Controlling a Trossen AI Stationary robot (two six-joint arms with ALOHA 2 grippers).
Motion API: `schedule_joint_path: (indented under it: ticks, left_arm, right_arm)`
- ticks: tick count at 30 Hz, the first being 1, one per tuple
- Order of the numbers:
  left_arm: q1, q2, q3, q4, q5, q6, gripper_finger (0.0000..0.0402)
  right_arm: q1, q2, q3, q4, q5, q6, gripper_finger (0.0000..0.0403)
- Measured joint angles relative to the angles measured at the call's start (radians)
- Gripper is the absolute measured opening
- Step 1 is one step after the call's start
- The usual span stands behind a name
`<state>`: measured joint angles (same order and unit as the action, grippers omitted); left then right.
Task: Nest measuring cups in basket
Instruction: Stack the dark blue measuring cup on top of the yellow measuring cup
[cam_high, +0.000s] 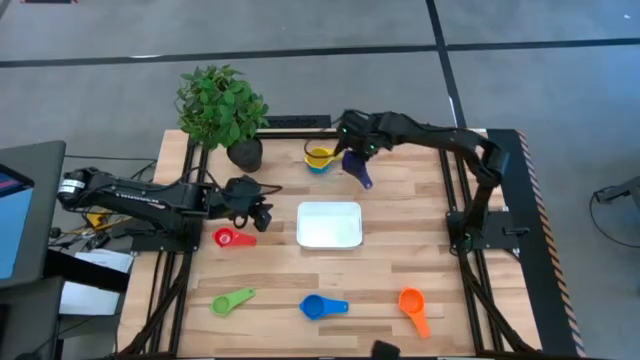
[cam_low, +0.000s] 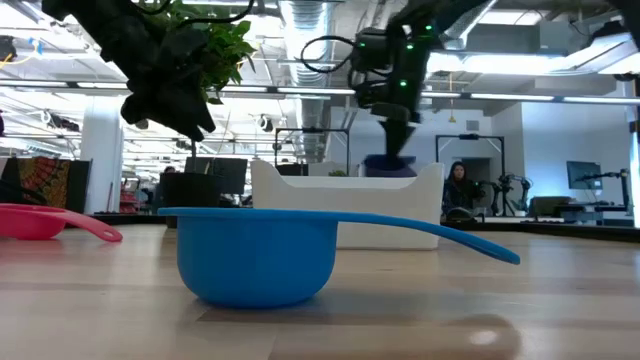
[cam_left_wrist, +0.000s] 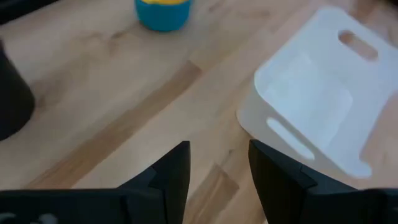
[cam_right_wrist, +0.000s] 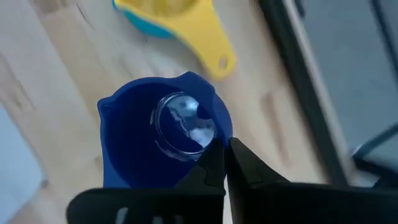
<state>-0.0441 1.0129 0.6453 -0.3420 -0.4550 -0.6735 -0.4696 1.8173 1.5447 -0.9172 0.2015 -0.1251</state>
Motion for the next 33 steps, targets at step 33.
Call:
schedule_joint_path:
  ticks: [33]
  left_arm:
    - [0.0,0.001,0.0,-0.072,-0.187,0.005,0.0151]
  right_arm:
    - [-0.002,0.172,0.219,0.277,-0.128,-0.986,0.0007]
